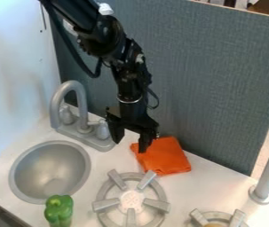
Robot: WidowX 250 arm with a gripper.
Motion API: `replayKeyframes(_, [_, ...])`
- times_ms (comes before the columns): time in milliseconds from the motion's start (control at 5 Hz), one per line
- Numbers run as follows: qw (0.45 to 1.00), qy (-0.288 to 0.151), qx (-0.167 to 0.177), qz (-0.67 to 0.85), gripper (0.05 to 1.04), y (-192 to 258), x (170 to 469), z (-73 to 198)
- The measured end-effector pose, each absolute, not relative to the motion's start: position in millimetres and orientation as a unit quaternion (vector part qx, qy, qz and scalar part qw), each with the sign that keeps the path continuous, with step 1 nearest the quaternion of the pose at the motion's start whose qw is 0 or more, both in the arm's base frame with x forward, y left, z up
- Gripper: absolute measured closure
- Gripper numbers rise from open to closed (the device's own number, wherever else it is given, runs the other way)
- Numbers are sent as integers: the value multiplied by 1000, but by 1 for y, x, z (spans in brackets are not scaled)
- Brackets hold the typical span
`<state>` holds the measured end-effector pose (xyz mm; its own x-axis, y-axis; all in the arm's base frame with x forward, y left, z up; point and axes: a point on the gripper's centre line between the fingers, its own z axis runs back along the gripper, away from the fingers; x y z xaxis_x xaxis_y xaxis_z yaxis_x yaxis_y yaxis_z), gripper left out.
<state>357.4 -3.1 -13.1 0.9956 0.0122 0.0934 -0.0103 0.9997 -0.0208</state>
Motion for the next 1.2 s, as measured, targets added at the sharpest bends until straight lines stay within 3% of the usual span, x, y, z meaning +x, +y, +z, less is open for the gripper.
replayKeyframes(200, [1000, -28, -10, 6, 83, -2, 352, -25])
replayKeyframes(800, [993, -42, 15, -109, 83, 4, 386, -33])
replayKeyframes(1000, [986, -29, 49, -154, 83, 12, 400, -43])
replayKeyframes(1200, [979, -24, 59, -194, 83, -1, 409, -54])
